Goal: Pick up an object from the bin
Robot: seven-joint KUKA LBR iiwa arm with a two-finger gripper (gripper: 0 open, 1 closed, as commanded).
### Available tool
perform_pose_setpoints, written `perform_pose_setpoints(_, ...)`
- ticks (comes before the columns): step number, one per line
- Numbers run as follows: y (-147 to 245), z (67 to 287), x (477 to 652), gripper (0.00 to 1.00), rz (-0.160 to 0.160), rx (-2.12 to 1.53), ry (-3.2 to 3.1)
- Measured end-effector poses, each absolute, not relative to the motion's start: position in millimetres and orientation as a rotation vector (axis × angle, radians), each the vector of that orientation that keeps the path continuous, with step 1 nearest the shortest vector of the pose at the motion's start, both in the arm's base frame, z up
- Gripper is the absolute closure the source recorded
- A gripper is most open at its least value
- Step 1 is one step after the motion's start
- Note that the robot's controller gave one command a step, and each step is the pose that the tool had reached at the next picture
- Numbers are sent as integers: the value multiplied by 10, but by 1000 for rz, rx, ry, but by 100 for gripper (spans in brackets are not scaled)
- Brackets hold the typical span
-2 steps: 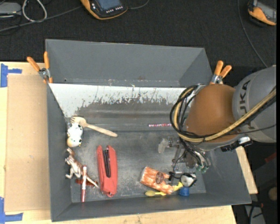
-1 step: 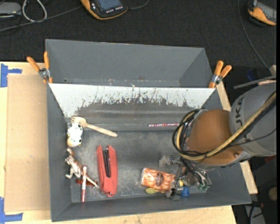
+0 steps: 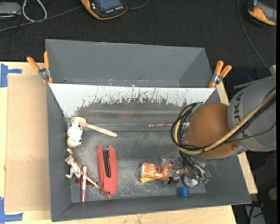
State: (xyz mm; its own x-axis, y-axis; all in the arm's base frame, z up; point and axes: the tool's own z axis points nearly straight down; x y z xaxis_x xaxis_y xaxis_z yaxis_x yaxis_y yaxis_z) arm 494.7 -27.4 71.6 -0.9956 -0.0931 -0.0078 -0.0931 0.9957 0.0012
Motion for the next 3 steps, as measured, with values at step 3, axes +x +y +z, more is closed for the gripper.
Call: perform_pose_setpoints(3,-361,2029,4849,100,5,-170,3140)
